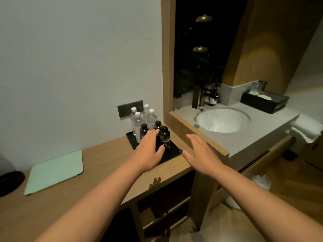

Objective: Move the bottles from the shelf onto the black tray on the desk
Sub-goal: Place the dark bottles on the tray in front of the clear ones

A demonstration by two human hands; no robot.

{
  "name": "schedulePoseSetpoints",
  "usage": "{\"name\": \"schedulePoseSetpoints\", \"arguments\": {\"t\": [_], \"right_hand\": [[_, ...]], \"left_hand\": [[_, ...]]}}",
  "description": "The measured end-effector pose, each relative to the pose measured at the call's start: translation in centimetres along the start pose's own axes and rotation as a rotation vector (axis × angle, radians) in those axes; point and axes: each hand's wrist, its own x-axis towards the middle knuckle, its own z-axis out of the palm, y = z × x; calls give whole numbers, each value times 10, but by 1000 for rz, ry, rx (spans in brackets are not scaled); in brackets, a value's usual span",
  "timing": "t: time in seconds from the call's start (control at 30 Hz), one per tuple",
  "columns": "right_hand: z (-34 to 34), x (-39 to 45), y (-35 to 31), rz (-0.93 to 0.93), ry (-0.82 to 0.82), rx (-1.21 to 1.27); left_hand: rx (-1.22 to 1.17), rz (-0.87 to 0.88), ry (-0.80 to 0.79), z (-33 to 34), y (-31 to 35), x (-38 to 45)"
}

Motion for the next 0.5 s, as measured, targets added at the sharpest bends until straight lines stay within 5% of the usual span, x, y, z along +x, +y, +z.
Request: {"name": "schedulePoseSetpoints", "arguments": {"t": [0.5], "right_hand": [[-59,-128,5,-265,-163,-27]], "left_hand": [[7,-223,112,32,95,-158]]}}
